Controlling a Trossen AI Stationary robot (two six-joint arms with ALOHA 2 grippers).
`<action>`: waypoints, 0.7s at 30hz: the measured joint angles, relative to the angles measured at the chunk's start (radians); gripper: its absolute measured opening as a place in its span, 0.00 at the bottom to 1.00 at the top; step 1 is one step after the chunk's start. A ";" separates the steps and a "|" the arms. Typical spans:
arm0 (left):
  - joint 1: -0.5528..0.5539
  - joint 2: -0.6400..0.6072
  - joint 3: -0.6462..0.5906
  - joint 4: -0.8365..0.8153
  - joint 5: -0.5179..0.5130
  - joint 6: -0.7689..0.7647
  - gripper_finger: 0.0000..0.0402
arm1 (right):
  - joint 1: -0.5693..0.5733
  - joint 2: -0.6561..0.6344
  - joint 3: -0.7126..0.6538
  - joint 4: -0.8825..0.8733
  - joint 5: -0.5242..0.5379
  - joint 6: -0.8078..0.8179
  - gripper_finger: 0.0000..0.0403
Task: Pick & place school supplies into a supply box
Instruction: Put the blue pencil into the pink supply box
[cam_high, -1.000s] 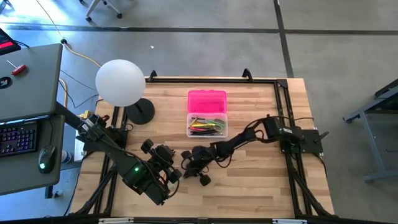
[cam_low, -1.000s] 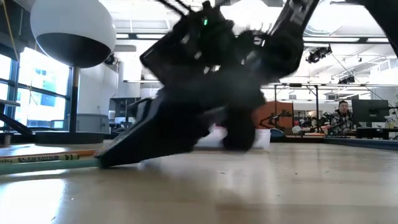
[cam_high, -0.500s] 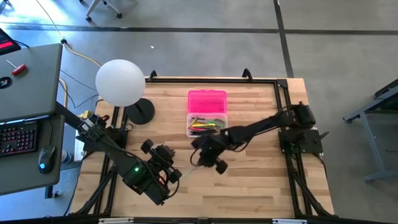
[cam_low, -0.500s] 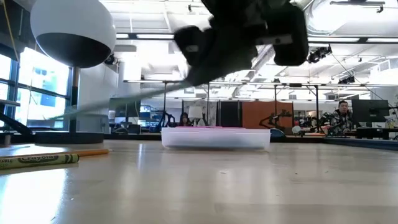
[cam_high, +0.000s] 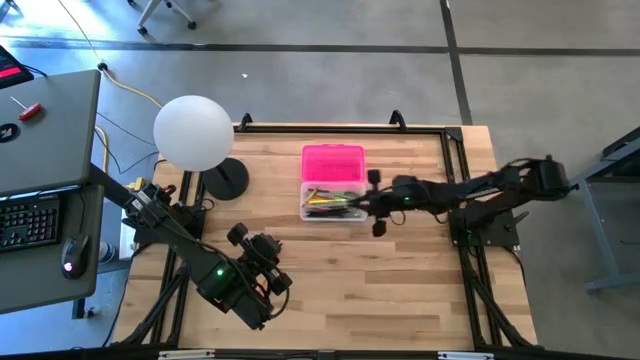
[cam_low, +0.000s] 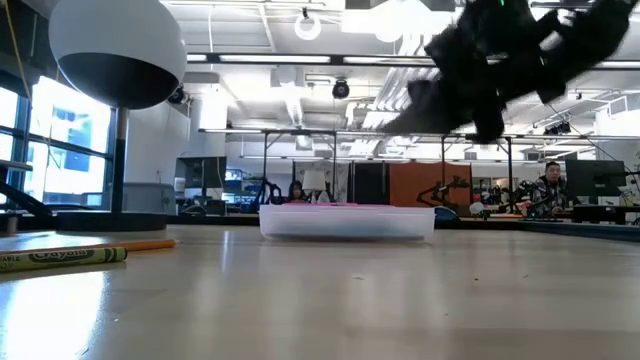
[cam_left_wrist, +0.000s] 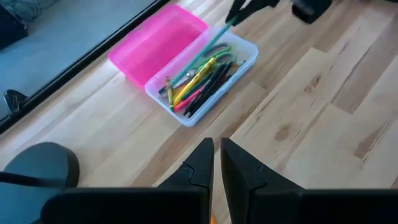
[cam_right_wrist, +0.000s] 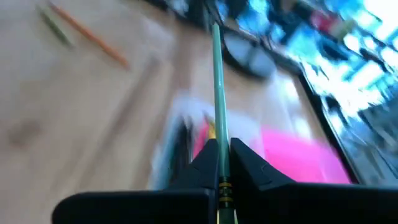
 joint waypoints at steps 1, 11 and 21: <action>0.000 0.000 0.000 -0.001 -0.008 0.000 0.16 | -0.009 -0.002 -0.034 0.023 0.023 0.010 0.01; 0.000 0.000 0.000 0.005 -0.053 0.000 0.16 | -0.035 0.086 0.000 -0.041 0.104 0.123 0.01; 0.000 0.001 0.000 0.032 -0.042 0.003 0.16 | -0.042 0.239 0.151 -0.244 0.152 0.127 0.02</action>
